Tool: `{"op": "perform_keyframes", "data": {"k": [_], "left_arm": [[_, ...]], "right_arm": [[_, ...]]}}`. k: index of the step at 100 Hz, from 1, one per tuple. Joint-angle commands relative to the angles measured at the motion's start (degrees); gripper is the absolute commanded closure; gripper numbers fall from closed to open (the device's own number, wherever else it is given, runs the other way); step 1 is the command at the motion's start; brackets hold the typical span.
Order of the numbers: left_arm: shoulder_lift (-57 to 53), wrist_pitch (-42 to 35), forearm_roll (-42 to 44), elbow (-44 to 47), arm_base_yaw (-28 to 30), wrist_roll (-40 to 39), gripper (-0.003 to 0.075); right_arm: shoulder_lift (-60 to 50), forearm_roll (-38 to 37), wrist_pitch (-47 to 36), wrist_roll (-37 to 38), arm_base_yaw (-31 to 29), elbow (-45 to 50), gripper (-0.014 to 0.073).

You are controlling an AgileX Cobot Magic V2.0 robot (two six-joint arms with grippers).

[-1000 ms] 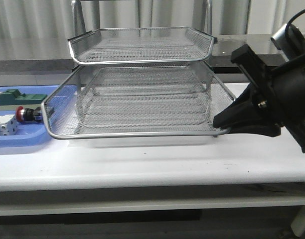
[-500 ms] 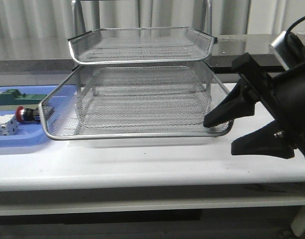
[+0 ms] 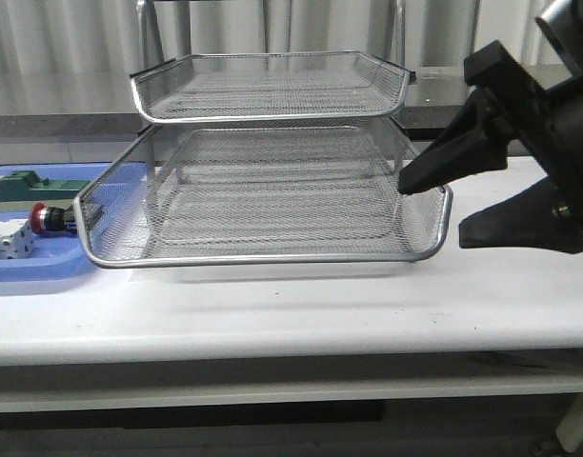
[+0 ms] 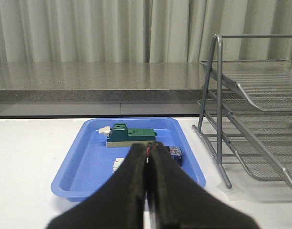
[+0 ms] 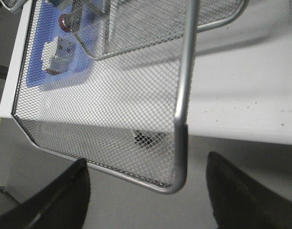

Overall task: Place button on rack with both arms
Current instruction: 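Release the tray and withdraw the right gripper upward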

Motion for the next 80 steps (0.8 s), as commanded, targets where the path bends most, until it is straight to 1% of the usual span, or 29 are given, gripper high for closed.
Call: {"op": "perform_keyframes", "data": {"k": [1, 20, 41, 55, 63, 80], "left_arm": [[-1.99, -4.73, -0.29, 2.72, -0.41, -0.48, 0.0741], [-1.99, -4.73, -0.29, 2.72, -0.41, -0.48, 0.0741], [-1.99, -4.73, -0.29, 2.72, -0.41, -0.48, 0.0741], [-1.99, -4.73, -0.29, 2.72, -0.41, -0.48, 0.0741], [-1.99, -4.73, -0.29, 2.72, -0.41, -0.48, 0.0741], [-1.99, -4.73, -0.29, 2.72, -0.41, -0.48, 0.0741]], "right_arm": [[-4.61, -2.46, 0.66, 2.4, 0.03, -1.02, 0.0073], [-11.38, -13.6, -1.28, 10.71, 0.03, -1.02, 0.0073], [-18.95, -30.55, -2.95, 23.81, -0.01, -1.56, 0.0073], [-23.78, -43.66, -1.92, 34.74, -0.26, -3.02, 0.0073], [-26.4, -52.62, -0.44, 41.99, -0.26, -4.79, 0.0073], [-30.71, -71.06, 6.19, 56.58, -0.26, -9.51, 0.0073]]}}
